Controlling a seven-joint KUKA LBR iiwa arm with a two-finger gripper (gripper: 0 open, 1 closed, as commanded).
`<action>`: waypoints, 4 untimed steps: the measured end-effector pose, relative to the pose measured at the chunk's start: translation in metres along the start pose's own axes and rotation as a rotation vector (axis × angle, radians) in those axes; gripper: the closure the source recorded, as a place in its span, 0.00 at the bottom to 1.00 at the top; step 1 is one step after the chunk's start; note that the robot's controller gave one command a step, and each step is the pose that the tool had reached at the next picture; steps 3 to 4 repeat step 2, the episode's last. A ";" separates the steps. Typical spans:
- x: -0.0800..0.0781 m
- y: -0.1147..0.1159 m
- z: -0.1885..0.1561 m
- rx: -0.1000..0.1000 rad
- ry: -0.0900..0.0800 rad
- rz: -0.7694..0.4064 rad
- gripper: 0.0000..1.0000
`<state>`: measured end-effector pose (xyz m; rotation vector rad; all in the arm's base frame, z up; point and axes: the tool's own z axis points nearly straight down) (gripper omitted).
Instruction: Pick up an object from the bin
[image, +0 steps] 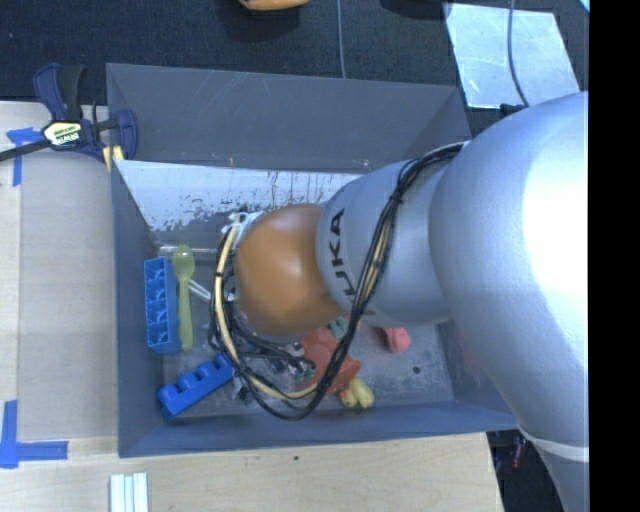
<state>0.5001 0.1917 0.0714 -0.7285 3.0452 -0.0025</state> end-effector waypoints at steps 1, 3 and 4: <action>0.007 -0.004 -0.064 -0.001 0.006 0.121 1.00; 0.001 -0.004 -0.147 -0.001 0.005 0.087 1.00; 0.001 -0.004 -0.147 -0.001 0.005 0.087 1.00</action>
Offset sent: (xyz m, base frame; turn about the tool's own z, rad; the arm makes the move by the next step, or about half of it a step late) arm -0.0011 -0.0041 0.1488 0.0849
